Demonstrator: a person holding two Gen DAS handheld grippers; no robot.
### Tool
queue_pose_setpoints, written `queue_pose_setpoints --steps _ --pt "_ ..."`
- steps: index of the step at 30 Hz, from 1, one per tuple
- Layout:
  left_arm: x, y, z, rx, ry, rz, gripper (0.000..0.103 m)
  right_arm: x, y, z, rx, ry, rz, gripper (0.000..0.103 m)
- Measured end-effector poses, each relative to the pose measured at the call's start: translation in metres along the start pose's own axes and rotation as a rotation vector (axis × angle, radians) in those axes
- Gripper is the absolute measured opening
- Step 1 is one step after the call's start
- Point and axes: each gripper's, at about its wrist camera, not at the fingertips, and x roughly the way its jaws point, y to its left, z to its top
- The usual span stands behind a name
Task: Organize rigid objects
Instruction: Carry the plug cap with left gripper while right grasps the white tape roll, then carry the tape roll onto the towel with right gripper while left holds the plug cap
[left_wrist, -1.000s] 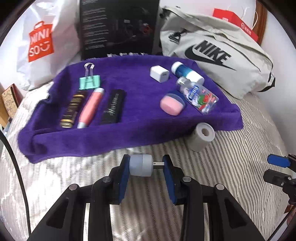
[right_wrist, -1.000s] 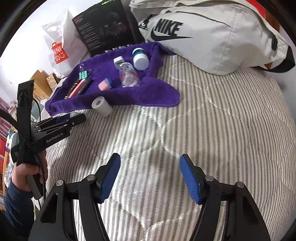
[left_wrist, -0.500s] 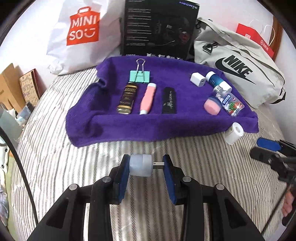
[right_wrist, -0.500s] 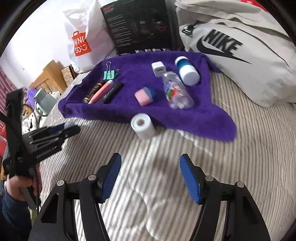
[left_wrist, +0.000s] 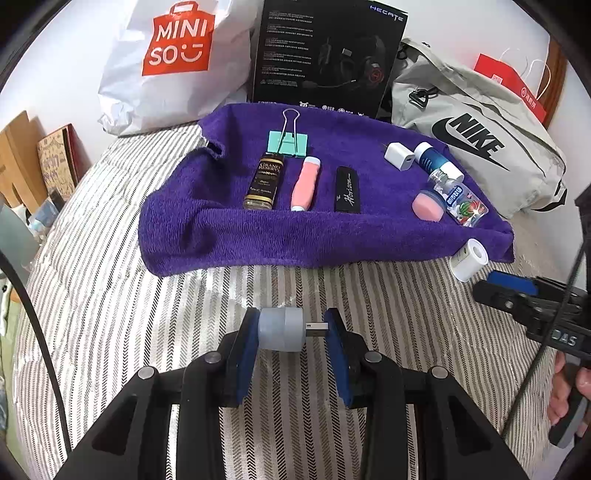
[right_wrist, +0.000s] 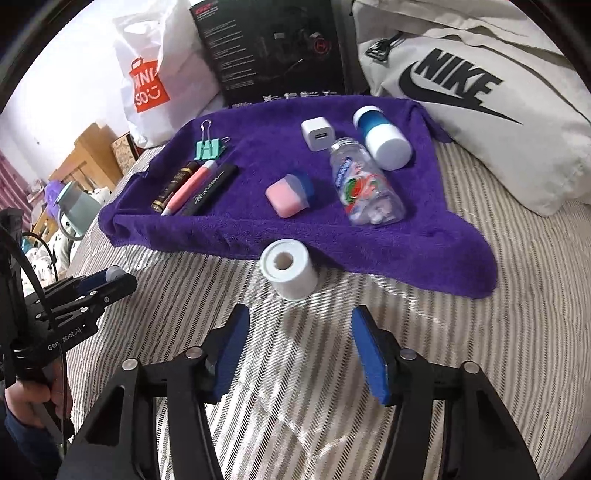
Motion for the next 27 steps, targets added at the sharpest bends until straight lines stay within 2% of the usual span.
queue_pose_setpoints --steps 11,16,18,21,27 --pt "0.001 0.007 -0.001 -0.015 0.005 -0.026 0.034 0.023 0.01 0.017 -0.011 -0.024 -0.045 0.045" --pt "0.001 0.008 -0.001 -0.017 0.007 -0.034 0.034 0.026 0.013 0.02 -0.003 -0.035 -0.084 0.037" --pt "0.0 0.009 -0.001 -0.018 0.007 -0.036 0.034 0.025 0.013 0.019 -0.004 -0.039 -0.098 0.031" --pt "-0.002 0.009 -0.003 -0.02 0.004 -0.036 0.034 0.021 0.011 0.015 -0.018 -0.028 -0.081 0.029" --pt "-0.006 0.006 -0.004 -0.016 0.001 -0.038 0.034 -0.001 0.005 -0.007 -0.097 0.016 -0.096 0.028"
